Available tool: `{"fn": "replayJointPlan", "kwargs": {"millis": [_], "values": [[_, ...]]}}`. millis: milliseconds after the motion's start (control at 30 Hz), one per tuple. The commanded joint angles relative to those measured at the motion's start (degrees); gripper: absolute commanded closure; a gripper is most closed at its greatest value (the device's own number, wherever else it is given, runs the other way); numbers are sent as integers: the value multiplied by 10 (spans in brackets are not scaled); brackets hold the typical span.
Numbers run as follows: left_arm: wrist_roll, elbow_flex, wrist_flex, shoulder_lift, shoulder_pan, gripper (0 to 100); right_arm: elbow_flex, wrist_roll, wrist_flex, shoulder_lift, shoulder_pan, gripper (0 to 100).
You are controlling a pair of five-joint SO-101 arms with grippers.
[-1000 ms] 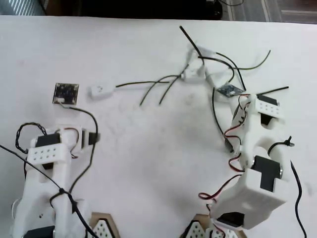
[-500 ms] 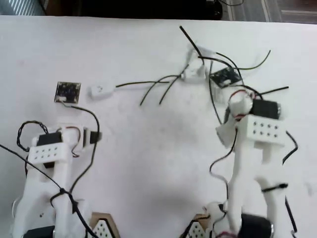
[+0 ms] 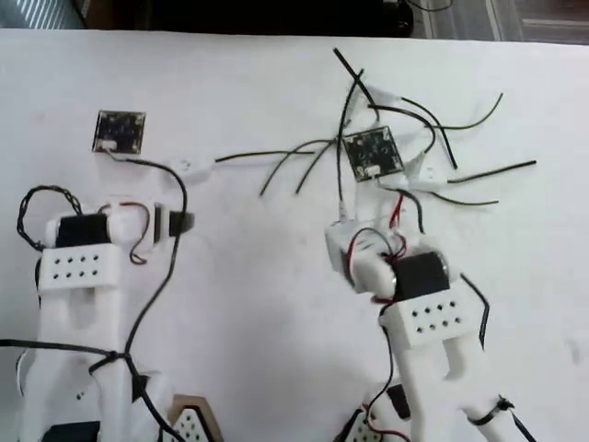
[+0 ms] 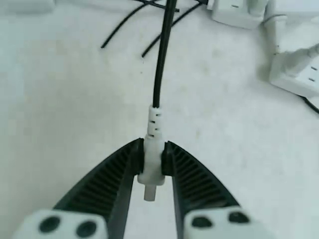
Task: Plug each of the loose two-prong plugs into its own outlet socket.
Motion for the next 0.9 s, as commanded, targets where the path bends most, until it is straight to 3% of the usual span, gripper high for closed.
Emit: {"fn": "replayJointPlan", "kwargs": {"millis": [0, 233, 400, 633, 867], "values": [[16, -47, 11, -22, 36, 680, 25, -55, -90, -19, -58, 981], [76, -55, 5, -22, 87, 680, 57, -102, -154, -19, -147, 981], [98, -22, -40, -22, 114, 680, 76, -187, -194, -19, -210, 981], [98, 12, -48, -101, 123, 679, 113, -190, -246, -19, -257, 981], [94, 95, -48, -241, 188, 676, 115, -190, -255, -20, -259, 981]]}}
